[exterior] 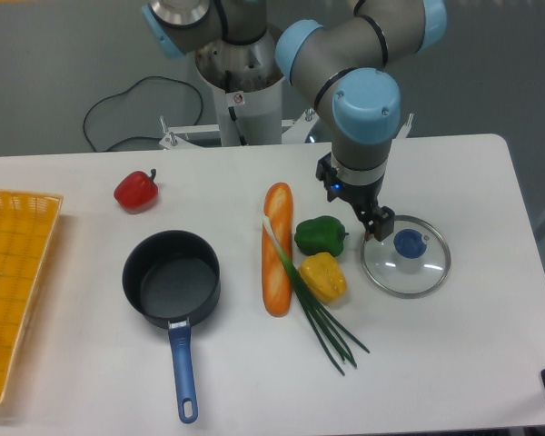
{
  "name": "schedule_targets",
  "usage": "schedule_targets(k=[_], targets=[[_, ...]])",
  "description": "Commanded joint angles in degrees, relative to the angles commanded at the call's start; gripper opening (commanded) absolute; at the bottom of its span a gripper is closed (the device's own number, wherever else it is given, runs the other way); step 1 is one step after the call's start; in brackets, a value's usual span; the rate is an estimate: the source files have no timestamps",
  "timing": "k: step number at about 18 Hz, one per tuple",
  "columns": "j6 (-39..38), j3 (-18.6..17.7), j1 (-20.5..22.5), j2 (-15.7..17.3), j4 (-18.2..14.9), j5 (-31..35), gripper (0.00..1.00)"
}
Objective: Place the lid on the table
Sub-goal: 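Raise the gripper slightly away from the glass lid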
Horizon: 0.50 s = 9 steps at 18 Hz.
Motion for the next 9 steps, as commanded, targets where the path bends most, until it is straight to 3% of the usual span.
schedule_targets(k=[9], targets=[[-2.1, -0.3, -0.9, 0.5, -2.3, 0.0, 1.00]])
